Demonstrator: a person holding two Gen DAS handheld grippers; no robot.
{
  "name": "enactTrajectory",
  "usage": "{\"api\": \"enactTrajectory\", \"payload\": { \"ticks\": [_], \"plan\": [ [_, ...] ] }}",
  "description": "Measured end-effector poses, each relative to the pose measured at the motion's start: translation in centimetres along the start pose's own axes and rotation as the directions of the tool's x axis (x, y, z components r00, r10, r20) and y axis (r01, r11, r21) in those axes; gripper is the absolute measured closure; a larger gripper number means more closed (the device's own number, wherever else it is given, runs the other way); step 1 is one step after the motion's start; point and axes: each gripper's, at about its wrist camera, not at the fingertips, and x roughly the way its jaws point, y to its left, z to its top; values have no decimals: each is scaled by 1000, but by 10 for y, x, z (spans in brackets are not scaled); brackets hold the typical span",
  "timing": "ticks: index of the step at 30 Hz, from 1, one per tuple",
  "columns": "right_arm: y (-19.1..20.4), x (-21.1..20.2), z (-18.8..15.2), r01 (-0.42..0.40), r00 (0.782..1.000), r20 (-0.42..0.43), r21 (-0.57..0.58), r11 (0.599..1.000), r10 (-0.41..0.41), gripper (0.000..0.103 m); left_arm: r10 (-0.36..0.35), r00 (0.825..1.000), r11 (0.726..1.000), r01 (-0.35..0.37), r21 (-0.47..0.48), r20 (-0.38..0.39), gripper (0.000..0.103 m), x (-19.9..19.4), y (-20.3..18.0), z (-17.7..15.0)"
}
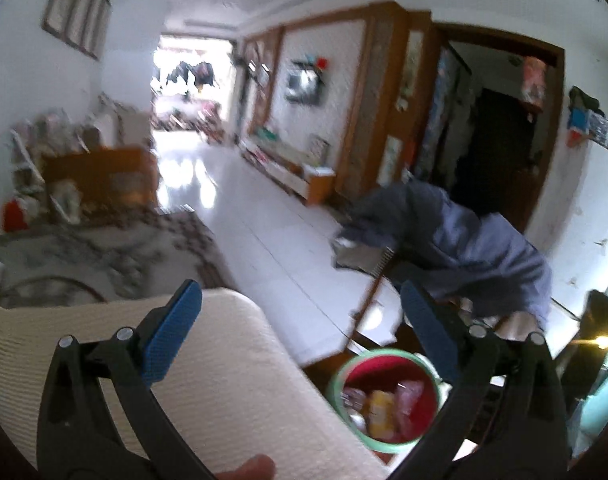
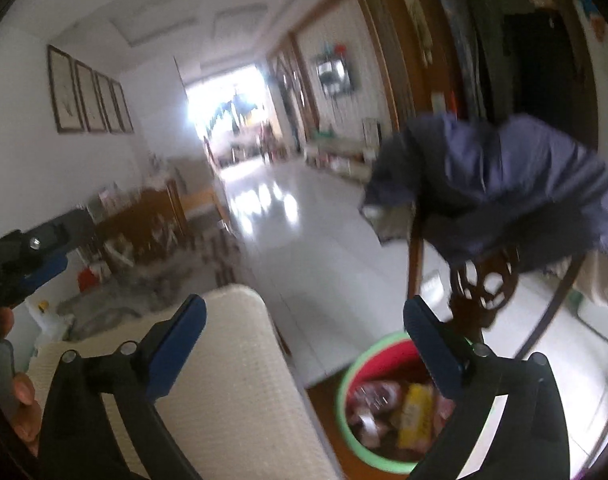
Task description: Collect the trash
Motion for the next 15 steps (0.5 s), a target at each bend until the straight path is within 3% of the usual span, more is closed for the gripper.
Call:
{"api": "enactTrajectory", "payload": {
  "ticks": [2,5,15],
  "plan": [
    [15,-1,0,-36,999,23,8,999,36,7,46,998,999,-47,19,36,5,-12,11,3],
    [30,0,-3,-31,999,44,40,999,29,7,107,992,994,-109,25,72,5,-28,31,4],
    [79,-1,-23,19,999,45,67,998,-22,7,137,990,990,-138,13,35,5,-47,90,2]
  ]
}}
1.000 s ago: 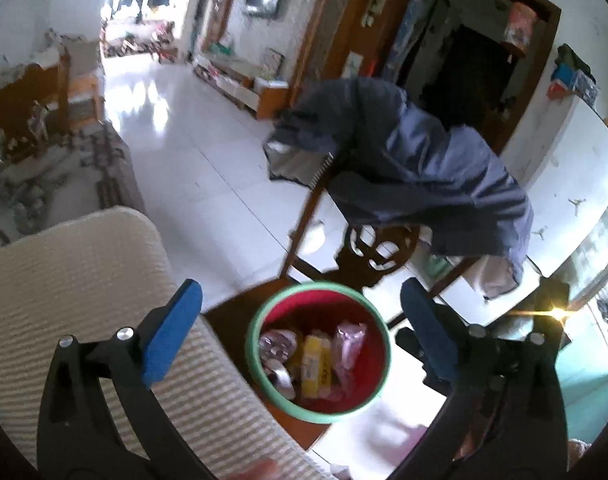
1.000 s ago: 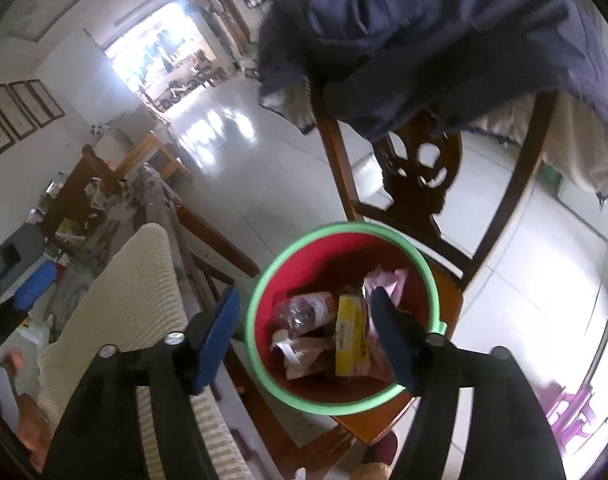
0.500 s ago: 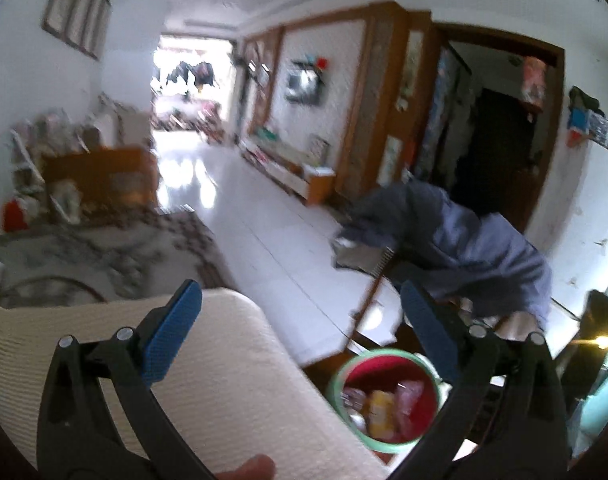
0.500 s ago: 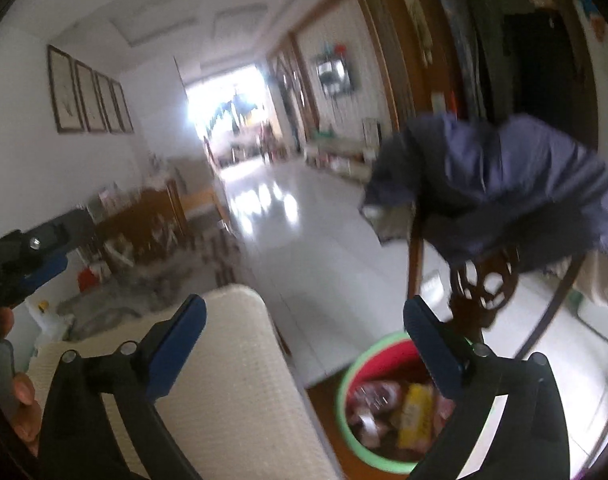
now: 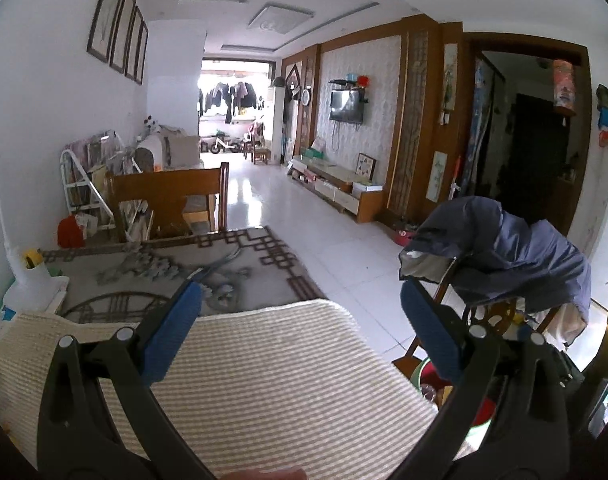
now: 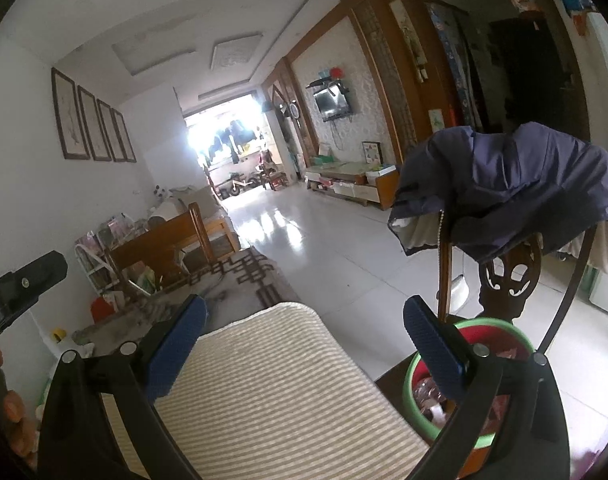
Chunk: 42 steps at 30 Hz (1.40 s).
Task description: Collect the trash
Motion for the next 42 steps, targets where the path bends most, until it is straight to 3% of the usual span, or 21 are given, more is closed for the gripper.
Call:
{"api": "enactTrajectory", "payload": {
  "ticks": [13,42],
  "plan": [
    [39,1,-21,5,999,-38,-21,1000,-6,7,-4,999,999,2,-43,-45,5,-4,45,-12],
    [44,3,-28,27,998,-55,-29,999,-28,7,-19,998,999,16,-45,-65,5,-4,55,-17]
  ]
}}
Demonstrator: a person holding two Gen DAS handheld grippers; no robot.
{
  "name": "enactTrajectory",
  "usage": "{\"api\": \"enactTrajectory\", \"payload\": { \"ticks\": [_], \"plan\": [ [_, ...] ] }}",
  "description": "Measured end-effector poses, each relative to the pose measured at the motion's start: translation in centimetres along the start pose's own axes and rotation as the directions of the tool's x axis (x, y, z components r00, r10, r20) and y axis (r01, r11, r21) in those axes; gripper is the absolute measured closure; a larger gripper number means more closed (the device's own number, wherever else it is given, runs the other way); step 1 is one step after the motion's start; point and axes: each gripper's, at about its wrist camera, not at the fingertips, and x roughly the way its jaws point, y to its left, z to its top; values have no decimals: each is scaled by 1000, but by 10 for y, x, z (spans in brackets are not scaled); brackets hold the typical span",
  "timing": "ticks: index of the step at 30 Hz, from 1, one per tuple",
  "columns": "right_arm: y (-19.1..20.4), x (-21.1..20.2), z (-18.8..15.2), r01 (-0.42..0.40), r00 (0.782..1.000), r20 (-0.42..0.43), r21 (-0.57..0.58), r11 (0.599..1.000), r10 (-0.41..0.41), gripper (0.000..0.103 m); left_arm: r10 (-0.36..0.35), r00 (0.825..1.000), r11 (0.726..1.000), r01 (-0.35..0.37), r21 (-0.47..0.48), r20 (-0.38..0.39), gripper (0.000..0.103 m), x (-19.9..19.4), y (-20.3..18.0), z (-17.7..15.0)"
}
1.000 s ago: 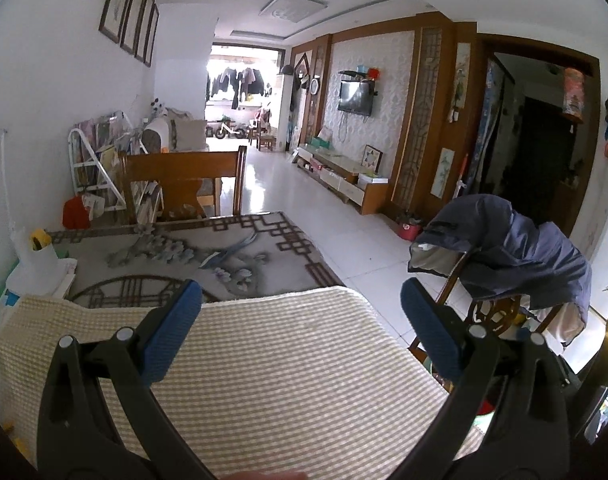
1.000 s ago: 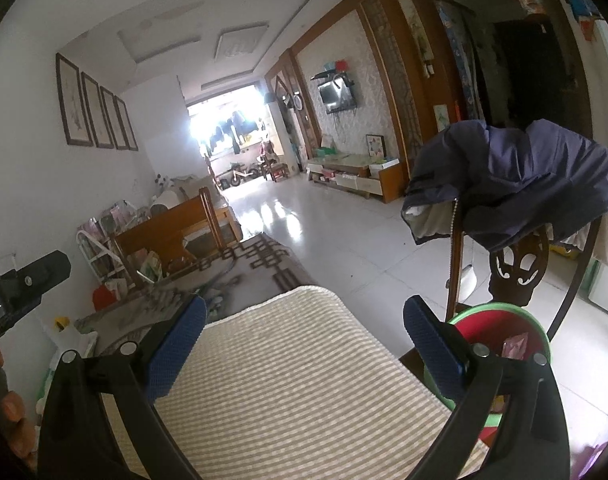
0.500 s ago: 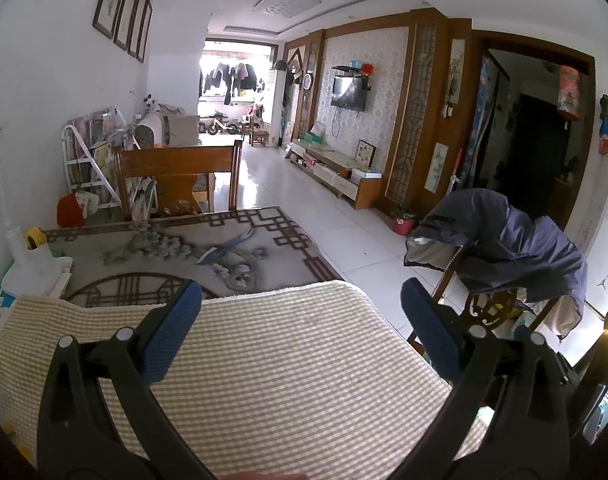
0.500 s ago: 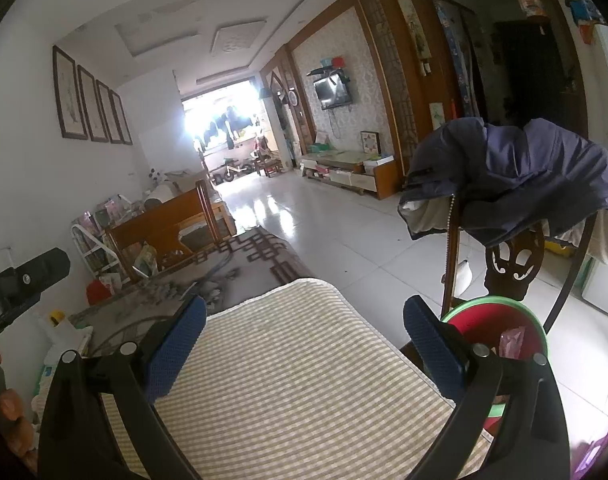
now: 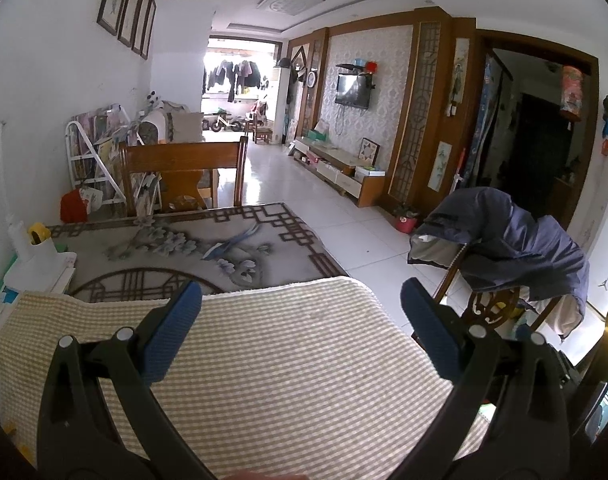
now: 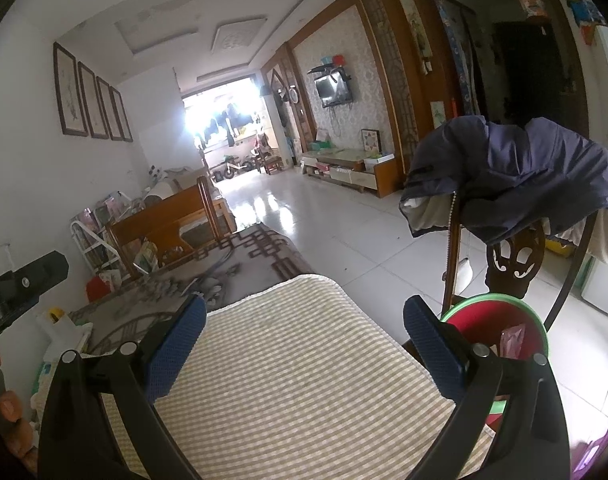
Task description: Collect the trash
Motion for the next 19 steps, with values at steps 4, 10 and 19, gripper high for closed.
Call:
{"api": "enactTrajectory", "payload": {
  "ticks": [4,10,19],
  "plan": [
    [-1,2,0,-2,1000,-7,1,1000,2,7,-8,1000,1000,8,-6,-13,5,1,0,-1],
    [1,9,-5,-5,999,-32,8,1000,5,7,0,1000,1000,-1,-8,-25,5,2,7,-6],
    [31,87,-56,-25,959,-282,-86,996,-1,7,267,928,959,-282,-22,-261,5,58,108,-70]
  ]
}}
